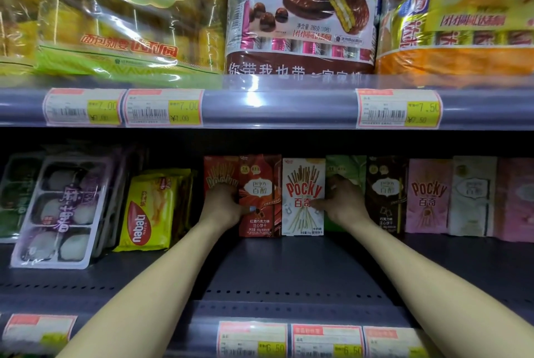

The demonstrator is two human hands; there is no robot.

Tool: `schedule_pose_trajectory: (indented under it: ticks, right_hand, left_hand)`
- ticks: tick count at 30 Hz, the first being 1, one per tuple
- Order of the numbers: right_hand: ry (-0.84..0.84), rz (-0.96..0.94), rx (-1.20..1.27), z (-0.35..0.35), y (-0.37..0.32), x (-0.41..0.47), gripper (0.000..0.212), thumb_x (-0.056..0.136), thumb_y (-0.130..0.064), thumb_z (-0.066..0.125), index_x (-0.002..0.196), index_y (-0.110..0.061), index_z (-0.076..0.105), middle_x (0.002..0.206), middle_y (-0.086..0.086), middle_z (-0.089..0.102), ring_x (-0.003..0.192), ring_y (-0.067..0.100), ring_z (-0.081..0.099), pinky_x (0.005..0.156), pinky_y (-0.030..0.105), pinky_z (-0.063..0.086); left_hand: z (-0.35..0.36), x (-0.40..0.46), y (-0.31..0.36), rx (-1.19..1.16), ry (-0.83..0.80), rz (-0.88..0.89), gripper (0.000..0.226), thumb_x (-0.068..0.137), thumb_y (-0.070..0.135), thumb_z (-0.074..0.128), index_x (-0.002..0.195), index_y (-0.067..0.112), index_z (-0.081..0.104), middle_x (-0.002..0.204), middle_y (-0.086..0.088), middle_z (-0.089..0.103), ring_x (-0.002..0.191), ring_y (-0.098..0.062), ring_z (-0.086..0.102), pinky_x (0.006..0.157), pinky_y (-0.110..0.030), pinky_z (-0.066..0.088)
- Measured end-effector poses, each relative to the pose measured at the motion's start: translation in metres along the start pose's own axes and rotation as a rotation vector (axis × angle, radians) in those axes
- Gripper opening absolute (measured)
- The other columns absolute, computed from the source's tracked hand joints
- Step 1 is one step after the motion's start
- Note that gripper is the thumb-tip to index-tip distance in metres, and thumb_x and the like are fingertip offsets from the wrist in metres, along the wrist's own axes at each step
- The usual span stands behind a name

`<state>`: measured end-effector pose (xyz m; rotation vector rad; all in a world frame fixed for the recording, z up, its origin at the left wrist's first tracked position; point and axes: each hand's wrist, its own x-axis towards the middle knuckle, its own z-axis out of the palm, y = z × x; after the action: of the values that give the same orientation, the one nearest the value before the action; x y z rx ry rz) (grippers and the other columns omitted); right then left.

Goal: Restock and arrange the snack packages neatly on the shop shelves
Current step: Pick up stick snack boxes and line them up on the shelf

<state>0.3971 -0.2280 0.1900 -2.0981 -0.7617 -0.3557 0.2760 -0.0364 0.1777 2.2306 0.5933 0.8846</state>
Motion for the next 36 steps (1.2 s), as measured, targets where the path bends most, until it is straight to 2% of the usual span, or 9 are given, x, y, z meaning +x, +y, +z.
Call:
schedule_pose_trajectory:
  ticks: [3,5,9,14,21,25,28,32,36]
  right_hand:
    - [0.007,0.005,-0.010,0.001,0.002,0.001,0.041,0.077,-0.019,0.077,0.111,-0.003,0.058,0.115,0.011,0.068,0.104,0.024,0.064,0.044,0.004,0.033]
    - [0.014,0.001,-0.005,0.002,0.003,0.000,0.041,0.078,-0.018,0.076,0.111,-0.002,0.058,0.115,0.011,0.068,0.105,0.024,0.064,0.046,0.004,0.035]
    - [0.017,-0.020,-0.010,0.003,0.004,-0.001,0.043,0.078,-0.022,0.077,0.112,-0.003,0.059,0.116,0.010,0.068,0.105,0.024,0.064,0.069,0.019,0.041]
    - [-0.024,0.033,-0.041,-0.004,-0.002,-0.010,0.044,0.079,-0.022,0.076,0.113,-0.002,0.056,0.117,0.009,0.066,0.106,0.025,0.062,0.070,0.023,0.042]
    - [-0.039,0.057,-0.047,-0.019,-0.011,-0.040,0.043,0.083,-0.025,0.072,0.119,-0.007,0.058,0.122,0.009,0.063,0.111,0.026,0.058,0.083,0.024,0.044]
    - [-0.008,0.023,0.010,-0.034,-0.015,-0.067,0.036,0.078,-0.026,0.076,0.108,-0.010,0.062,0.104,0.006,0.066,0.097,0.021,0.061,0.074,0.023,0.044]
    - [-0.007,-0.042,0.065,-0.047,-0.014,-0.091,0.028,0.076,-0.027,0.078,0.096,-0.018,0.061,0.086,0.000,0.066,0.079,0.014,0.060,0.061,0.017,0.041]
    - [0.013,-0.085,0.144,-0.069,-0.007,-0.127,0.023,0.075,-0.024,0.079,0.091,-0.020,0.064,0.080,-0.003,0.067,0.073,0.008,0.060,0.068,0.020,0.047]
    - [0.072,-0.146,0.186,-0.097,0.013,-0.165,0.019,0.074,-0.017,0.080,0.087,-0.015,0.066,0.080,0.000,0.069,0.075,0.011,0.064,0.071,0.020,0.052]
  left_hand:
    - [0.000,-0.001,0.003,0.025,-0.002,-0.006,0.042,0.077,0.023,0.079,0.114,0.007,0.067,0.118,-0.010,0.068,0.108,-0.022,0.064,0.082,-0.023,0.048]
    - [0.001,-0.002,0.004,0.016,-0.012,-0.009,0.042,0.079,0.023,0.077,0.116,0.007,0.066,0.119,-0.010,0.067,0.109,-0.023,0.063,0.082,-0.023,0.048]
    - [0.003,-0.005,0.002,0.029,-0.048,-0.010,0.044,0.082,0.022,0.075,0.121,0.008,0.063,0.124,-0.009,0.065,0.114,-0.023,0.060,0.086,-0.022,0.044]
    - [0.002,-0.005,-0.001,0.122,-0.109,-0.041,0.055,0.080,0.024,0.076,0.130,0.013,0.056,0.130,-0.007,0.061,0.120,-0.024,0.056,0.096,-0.027,0.044]
    - [-0.013,-0.027,0.006,0.249,-0.157,-0.066,0.053,0.081,0.035,0.069,0.127,0.015,0.054,0.124,-0.008,0.061,0.112,-0.029,0.059,0.089,-0.032,0.049]
    - [-0.030,-0.055,0.030,0.335,-0.131,0.011,0.053,0.080,0.040,0.067,0.126,0.017,0.056,0.123,-0.010,0.062,0.111,-0.031,0.060,0.088,-0.033,0.050]
    - [-0.033,-0.087,0.051,0.245,-0.115,0.154,0.049,0.080,0.037,0.071,0.124,0.019,0.059,0.117,-0.006,0.066,0.111,-0.028,0.060,0.091,-0.033,0.049]
    - [-0.023,-0.131,0.072,0.102,-0.161,0.320,0.027,0.081,0.031,0.071,0.107,0.025,0.065,0.086,0.010,0.068,0.092,-0.015,0.064,0.082,-0.030,0.050]
    - [-0.003,-0.171,0.085,0.009,-0.157,0.438,0.018,0.084,0.035,0.067,0.102,0.031,0.064,0.085,0.018,0.065,0.091,-0.014,0.062,0.082,-0.036,0.053]
